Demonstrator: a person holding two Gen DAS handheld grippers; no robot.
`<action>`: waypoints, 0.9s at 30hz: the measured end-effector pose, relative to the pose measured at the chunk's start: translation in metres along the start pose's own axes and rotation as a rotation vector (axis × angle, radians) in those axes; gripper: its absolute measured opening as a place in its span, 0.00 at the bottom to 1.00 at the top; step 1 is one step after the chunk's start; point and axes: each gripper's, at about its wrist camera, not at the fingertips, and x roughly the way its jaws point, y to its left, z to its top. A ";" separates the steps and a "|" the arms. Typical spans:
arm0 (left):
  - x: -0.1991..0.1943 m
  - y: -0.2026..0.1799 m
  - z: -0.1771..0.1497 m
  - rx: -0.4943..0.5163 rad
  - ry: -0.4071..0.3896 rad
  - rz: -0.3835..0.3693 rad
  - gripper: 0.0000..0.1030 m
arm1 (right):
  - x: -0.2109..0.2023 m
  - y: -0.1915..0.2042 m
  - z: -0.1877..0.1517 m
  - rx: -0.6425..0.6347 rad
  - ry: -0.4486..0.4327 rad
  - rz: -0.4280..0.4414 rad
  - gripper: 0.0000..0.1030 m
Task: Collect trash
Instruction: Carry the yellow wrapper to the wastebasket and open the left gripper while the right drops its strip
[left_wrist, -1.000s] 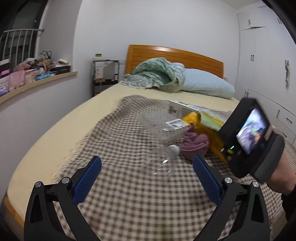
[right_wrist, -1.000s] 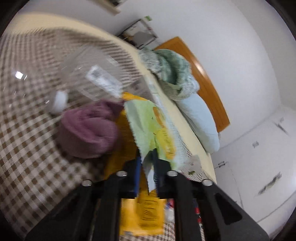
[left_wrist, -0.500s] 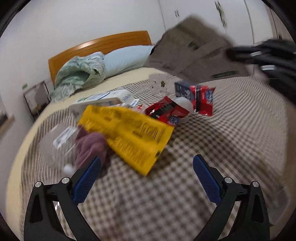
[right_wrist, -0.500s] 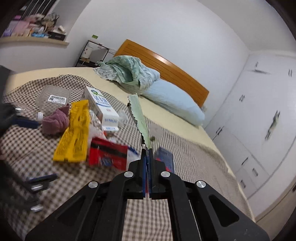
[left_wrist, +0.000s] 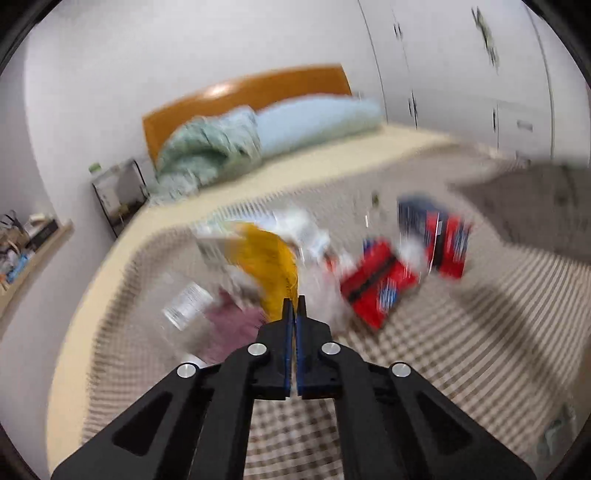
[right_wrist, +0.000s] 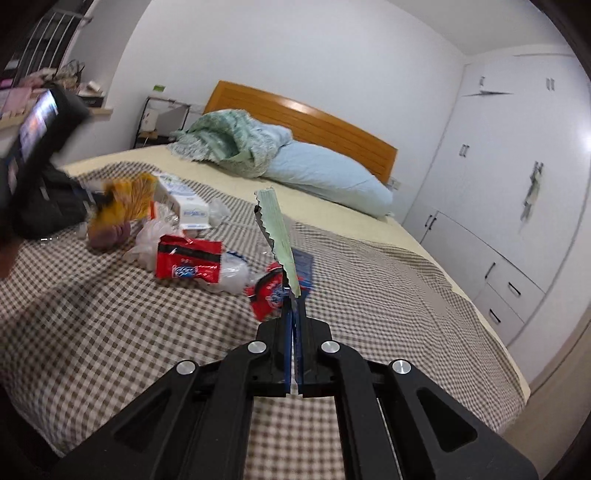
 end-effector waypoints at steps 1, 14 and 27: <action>-0.018 0.005 0.010 -0.008 -0.029 -0.020 0.00 | -0.006 -0.006 -0.001 0.013 -0.005 -0.002 0.01; -0.205 -0.074 0.029 0.008 -0.148 -0.243 0.00 | -0.151 -0.107 -0.064 0.194 0.039 -0.095 0.01; -0.199 -0.301 -0.124 0.226 0.201 -0.504 0.00 | -0.130 -0.129 -0.367 0.673 0.594 0.044 0.02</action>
